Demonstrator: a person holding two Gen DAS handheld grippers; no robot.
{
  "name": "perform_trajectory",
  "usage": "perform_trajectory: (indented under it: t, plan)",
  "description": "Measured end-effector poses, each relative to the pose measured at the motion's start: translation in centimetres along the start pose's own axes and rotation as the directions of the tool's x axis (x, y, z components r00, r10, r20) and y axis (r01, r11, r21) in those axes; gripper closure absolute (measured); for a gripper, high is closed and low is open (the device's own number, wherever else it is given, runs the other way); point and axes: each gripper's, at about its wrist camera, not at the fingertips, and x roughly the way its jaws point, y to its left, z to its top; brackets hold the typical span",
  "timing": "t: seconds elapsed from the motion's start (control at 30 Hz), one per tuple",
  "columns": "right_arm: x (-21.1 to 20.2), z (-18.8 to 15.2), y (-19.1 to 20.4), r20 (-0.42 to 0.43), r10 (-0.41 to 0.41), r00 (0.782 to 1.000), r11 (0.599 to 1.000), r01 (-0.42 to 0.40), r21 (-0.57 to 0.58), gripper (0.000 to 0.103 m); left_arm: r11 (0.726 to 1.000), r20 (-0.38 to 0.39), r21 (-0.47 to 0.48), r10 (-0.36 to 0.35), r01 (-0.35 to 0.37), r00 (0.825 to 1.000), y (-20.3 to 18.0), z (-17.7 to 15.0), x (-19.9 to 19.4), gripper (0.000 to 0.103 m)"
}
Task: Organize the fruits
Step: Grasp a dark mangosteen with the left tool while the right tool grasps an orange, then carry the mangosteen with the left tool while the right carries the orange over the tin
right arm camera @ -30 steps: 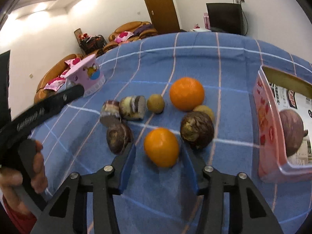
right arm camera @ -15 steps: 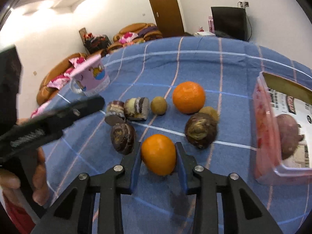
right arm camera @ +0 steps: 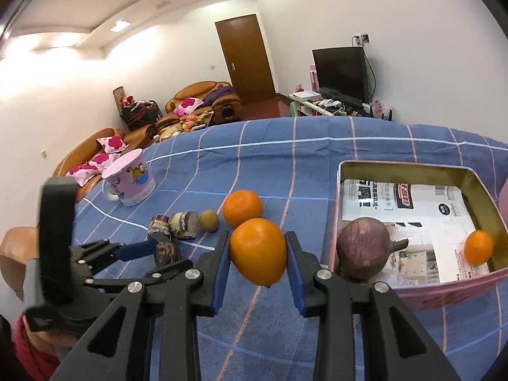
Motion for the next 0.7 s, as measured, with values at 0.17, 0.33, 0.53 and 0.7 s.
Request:
perform_trajectory:
  t: [0.17,0.33,0.53,0.7]
  plan:
    - [0.1,-0.2,-0.1,-0.002,-0.007,1.0,1.0,0.007,-0.002,0.068,1.0,0.023,0.023,-0.007,0.007,1.0,-0.5,-0.3,-0.7,0.059]
    - [-0.4,-0.2,0.3,0.025,-0.025,0.999,0.999,0.025,-0.024,0.068,0.999,0.183,0.033,-0.027,0.022,0.983,-1.0,-0.2,-3.3,0.059]
    - [-1.7,0.0,1.1,0.122,-0.088,0.989,0.989,0.101,-0.105,0.068,0.999,0.33,-0.039,0.012,0.001,0.944,-0.8,-0.2,-5.6,0.059]
    - [-2.1,0.4,0.5,0.186,-0.162,0.969,0.973,0.188,-0.137,0.068,0.991,0.338,-0.135,0.066,-0.021,0.939,0.3,0.2,-5.5,0.059]
